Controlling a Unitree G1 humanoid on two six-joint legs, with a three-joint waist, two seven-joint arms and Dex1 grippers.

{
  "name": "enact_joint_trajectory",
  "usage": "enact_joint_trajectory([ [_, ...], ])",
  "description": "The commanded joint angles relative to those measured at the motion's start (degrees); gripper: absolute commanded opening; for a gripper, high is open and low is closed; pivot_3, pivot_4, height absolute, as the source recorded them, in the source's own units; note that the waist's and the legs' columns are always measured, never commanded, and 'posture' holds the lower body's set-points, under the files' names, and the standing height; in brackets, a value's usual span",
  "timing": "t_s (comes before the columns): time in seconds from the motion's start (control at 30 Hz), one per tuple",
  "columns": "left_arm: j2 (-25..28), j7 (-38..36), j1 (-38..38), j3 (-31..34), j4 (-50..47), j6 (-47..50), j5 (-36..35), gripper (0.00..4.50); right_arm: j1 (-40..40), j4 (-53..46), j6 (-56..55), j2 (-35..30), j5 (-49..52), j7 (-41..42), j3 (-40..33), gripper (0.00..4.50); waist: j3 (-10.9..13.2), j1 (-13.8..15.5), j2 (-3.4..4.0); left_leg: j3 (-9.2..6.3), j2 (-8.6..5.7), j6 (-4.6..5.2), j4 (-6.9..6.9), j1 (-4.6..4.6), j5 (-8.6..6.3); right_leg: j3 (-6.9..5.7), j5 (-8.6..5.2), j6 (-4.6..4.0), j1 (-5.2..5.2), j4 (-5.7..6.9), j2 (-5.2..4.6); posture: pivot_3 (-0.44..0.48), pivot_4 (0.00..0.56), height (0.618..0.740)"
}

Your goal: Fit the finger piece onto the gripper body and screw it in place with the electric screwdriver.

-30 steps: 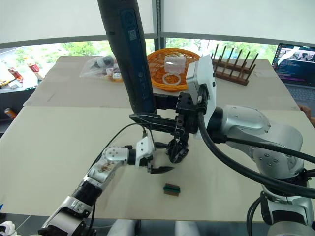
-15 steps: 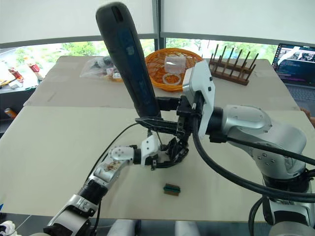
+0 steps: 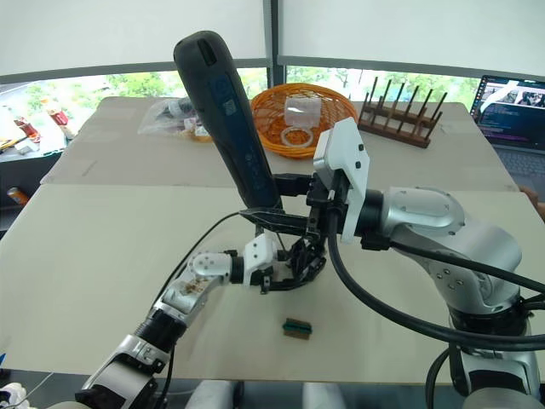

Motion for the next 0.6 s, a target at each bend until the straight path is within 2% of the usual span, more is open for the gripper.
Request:
enact_joint_trajectory([
  [0.03, 0.2, -0.2, 0.0, 0.3, -0.6, -0.7, -0.2, 2.30, -0.2, -1.1, -3.1, 0.6, -1.0, 0.9, -2.4, 1.93, 0.0, 0.0, 0.00, 0.00, 0.00, 0.00, 0.00, 0.00, 0.00, 0.00, 0.00, 0.00, 0.00, 0.00, 0.00, 0.000, 0.150, 0.740],
  [0.6, 0.3, 0.1, 0.4, 0.3, -1.7, -0.2, -0.5, 2.30, 2.6, -1.4, -4.2, 2.1, -5.2, 4.1, -1.9, 1.93, 0.0, -0.1, 0.00, 0.00, 0.00, 0.00, 0.00, 0.01, 0.00, 0.00, 0.00, 0.00, 0.00, 0.00, 0.01, 0.000, 0.150, 0.740],
])
